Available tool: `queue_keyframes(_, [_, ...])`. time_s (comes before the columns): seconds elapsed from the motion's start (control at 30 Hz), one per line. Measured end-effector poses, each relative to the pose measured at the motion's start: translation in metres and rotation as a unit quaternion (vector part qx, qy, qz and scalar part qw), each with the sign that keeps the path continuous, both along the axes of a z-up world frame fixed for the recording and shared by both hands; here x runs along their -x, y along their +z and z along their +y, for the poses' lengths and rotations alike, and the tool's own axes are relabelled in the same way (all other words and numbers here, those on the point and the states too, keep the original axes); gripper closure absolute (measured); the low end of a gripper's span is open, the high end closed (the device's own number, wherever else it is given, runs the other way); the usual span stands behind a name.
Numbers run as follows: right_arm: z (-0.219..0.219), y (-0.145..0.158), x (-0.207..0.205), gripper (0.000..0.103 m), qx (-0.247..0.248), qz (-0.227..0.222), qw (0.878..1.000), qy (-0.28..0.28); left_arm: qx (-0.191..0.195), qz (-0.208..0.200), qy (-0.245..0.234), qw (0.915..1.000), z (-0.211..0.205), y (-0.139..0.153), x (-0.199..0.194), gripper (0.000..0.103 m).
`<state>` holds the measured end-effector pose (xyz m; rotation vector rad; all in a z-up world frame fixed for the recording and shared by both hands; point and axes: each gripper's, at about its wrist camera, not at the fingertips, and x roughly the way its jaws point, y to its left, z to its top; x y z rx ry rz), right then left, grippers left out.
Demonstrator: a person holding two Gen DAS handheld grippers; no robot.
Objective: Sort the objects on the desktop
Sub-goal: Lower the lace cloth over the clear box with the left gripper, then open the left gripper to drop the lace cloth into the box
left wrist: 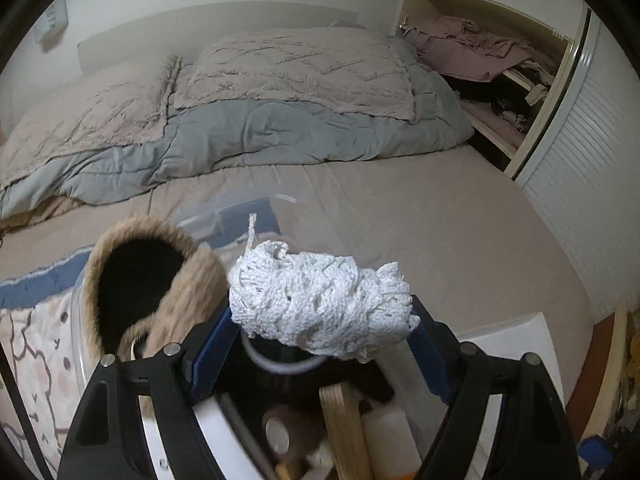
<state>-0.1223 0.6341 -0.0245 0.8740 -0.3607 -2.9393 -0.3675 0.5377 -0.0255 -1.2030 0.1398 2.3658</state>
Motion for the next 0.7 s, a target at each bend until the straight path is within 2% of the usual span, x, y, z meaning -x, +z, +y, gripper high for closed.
queue_keyframes(0.1, [0.007,0.003,-0.001,0.074,0.006,0.004,1.0,-0.007,0.029,0.009,-0.005,0.9995,0.015,-0.001,0.014,0.022])
queue_keyframes(0.33, [0.02,0.01,-0.005,0.074,0.024,0.02,0.999,-0.018,0.067,0.009,0.004,0.9977,0.03,-0.015,0.04,0.021])
queue_keyframes(0.43, [0.026,0.011,-0.007,0.074,0.033,0.022,0.999,-0.024,0.086,-0.004,-0.002,0.9963,0.033,-0.023,0.043,0.021])
queue_keyframes(0.53, [0.028,0.012,-0.007,0.074,0.038,0.024,0.999,-0.025,0.096,-0.023,0.007,0.9951,0.033,-0.028,0.049,0.021])
queue_keyframes(0.7, [0.034,0.014,-0.01,0.074,0.047,0.029,0.998,-0.029,0.093,-0.027,0.016,0.9951,0.028,-0.027,0.053,0.021])
